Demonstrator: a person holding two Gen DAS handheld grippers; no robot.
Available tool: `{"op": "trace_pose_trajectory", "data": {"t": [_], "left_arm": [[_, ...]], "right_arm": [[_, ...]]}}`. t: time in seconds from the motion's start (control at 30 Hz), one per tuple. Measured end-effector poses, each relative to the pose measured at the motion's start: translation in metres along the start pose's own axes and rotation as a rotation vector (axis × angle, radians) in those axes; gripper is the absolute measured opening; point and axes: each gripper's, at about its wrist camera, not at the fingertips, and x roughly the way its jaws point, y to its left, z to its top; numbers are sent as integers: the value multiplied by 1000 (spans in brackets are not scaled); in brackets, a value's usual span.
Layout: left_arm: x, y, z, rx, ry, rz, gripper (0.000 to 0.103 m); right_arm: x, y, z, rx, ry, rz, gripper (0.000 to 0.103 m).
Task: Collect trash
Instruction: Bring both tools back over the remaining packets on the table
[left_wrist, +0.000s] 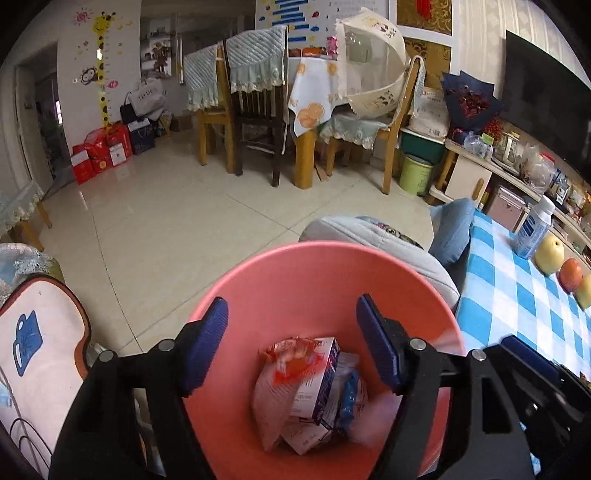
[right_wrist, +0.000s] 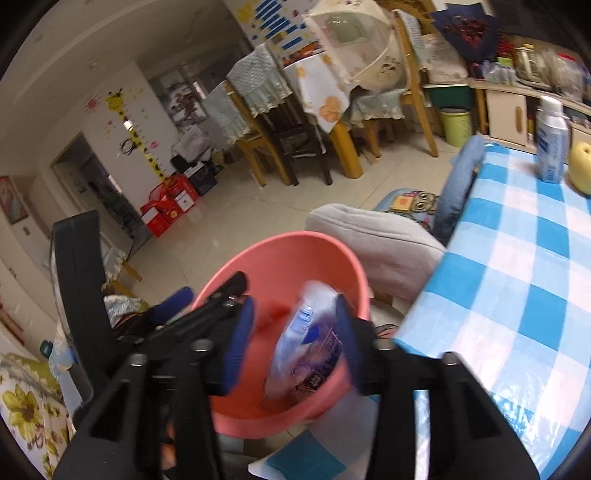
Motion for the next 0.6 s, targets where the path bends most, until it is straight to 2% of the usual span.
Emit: {"op": "trace_pose_trajectory", "data": {"t": [0.1, 0.23, 0.3, 0.6], "left_arm": [[2, -3, 0, 14, 11, 5, 76], [1, -6, -1, 23, 4, 2, 78], [1, -8, -1, 28, 6, 1, 78], [-1, -19, -1, 65, 0, -6, 79]], "right_arm": [[-6, -5, -3, -6, -20, -44, 68], [-13, -11, -6, 3, -30, -70, 74], [-17, -14, -8, 6, -33, -76, 81], [-28, -15, -17, -38, -39, -130, 88]]}}
